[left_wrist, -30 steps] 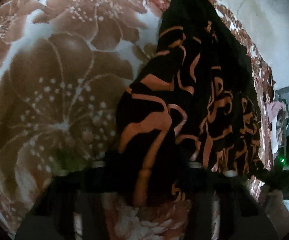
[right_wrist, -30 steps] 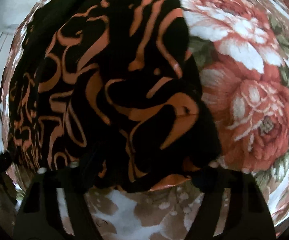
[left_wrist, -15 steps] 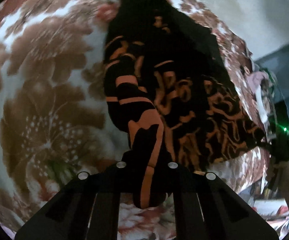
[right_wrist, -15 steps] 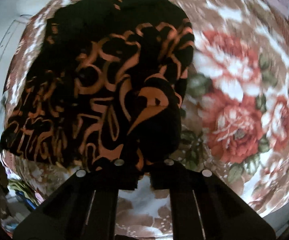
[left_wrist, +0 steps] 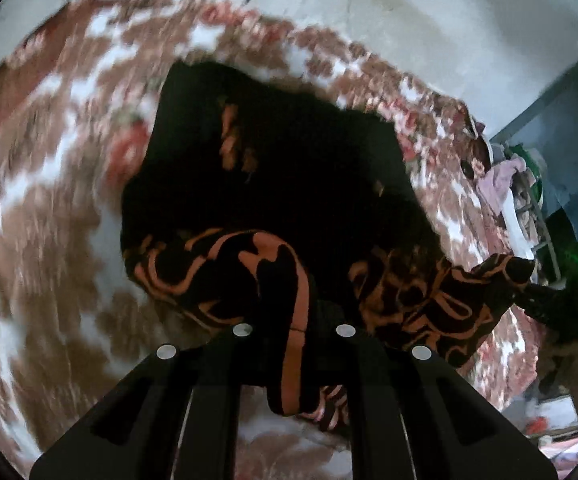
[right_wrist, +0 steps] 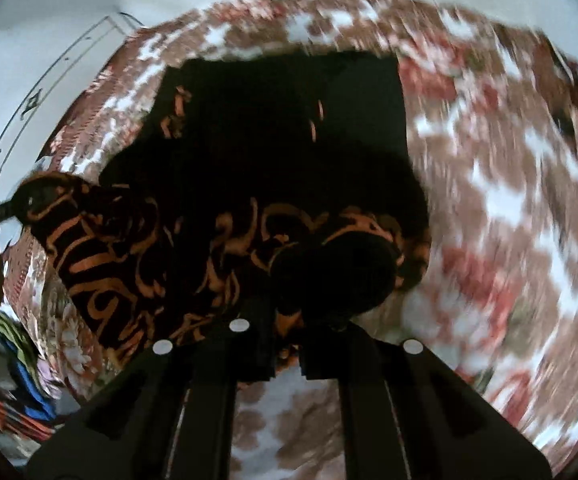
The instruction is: Fold large clothes
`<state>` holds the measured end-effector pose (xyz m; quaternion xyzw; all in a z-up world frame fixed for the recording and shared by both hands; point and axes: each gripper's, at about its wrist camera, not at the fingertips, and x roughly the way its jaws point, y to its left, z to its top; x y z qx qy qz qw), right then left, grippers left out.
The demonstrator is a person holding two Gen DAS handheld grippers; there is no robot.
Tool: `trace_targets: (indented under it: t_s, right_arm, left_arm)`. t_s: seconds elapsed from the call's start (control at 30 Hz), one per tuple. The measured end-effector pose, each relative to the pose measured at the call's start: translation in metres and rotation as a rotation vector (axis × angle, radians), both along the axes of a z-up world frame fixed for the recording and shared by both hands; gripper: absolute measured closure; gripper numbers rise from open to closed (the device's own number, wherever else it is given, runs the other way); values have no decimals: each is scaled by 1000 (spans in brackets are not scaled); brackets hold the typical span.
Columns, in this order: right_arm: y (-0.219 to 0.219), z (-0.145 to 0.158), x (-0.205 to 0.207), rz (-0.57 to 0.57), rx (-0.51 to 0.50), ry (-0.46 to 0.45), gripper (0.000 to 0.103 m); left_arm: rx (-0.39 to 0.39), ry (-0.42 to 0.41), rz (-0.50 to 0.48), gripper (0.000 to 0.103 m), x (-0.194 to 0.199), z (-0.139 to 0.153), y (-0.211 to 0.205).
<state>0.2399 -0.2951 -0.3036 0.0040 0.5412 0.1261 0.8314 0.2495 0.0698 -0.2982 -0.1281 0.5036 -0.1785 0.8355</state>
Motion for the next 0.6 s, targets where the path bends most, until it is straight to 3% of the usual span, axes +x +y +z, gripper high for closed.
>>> trace_targets:
  t_s: [0.23,0.4,0.6]
  right_arm:
    - [-13,50,60,54,57,-114,95]
    - [2,66,108,92,9,-198,95]
    - [10,85,182,81,20,-255,95]
  left_arm:
    - [-30,-145,52,95,50,53,-26]
    - [-40,-211,29,95,99,63,-35]
    - [-48,-278,23,95,168,79,-32]
